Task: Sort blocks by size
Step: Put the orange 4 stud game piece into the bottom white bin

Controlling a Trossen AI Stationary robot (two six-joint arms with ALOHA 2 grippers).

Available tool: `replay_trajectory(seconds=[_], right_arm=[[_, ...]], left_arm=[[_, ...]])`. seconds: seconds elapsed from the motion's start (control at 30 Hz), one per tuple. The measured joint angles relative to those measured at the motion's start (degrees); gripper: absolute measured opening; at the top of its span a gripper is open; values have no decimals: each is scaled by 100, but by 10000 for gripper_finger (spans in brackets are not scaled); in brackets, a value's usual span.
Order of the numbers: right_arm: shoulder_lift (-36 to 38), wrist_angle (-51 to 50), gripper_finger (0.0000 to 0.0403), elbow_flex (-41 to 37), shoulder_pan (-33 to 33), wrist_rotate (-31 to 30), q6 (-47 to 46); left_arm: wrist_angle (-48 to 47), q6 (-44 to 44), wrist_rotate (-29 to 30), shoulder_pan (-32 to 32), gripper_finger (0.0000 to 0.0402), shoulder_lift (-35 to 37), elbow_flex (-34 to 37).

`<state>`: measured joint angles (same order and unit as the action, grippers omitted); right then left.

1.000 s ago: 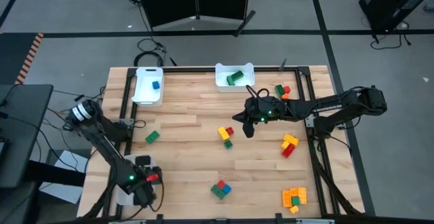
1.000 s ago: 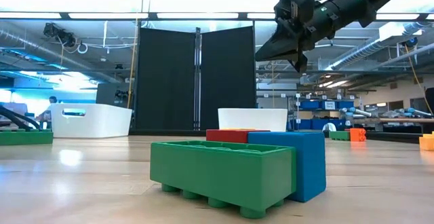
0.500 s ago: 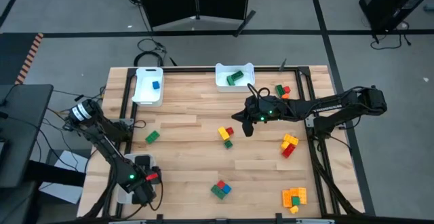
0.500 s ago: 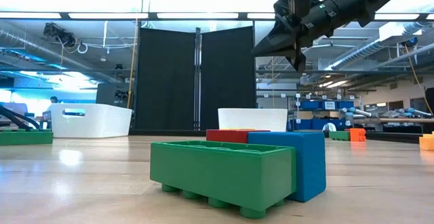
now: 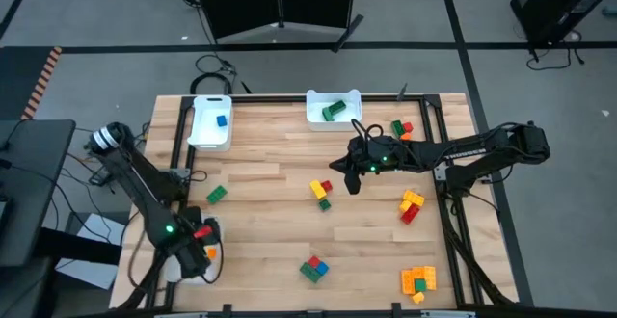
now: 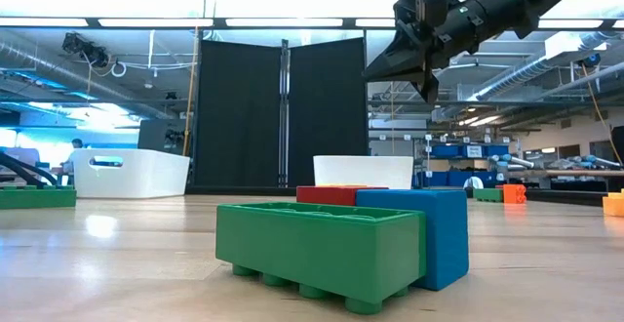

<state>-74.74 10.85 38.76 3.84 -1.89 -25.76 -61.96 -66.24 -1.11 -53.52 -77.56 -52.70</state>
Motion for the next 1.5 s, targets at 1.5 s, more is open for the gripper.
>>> replay_trajectory(seconds=[1.5], right_arm=[[-5, -6391, 9, 3226, 1818, -349, -326]], left_arm=[[6864, 5545, 2232, 4600, 300, 1443, 2341]])
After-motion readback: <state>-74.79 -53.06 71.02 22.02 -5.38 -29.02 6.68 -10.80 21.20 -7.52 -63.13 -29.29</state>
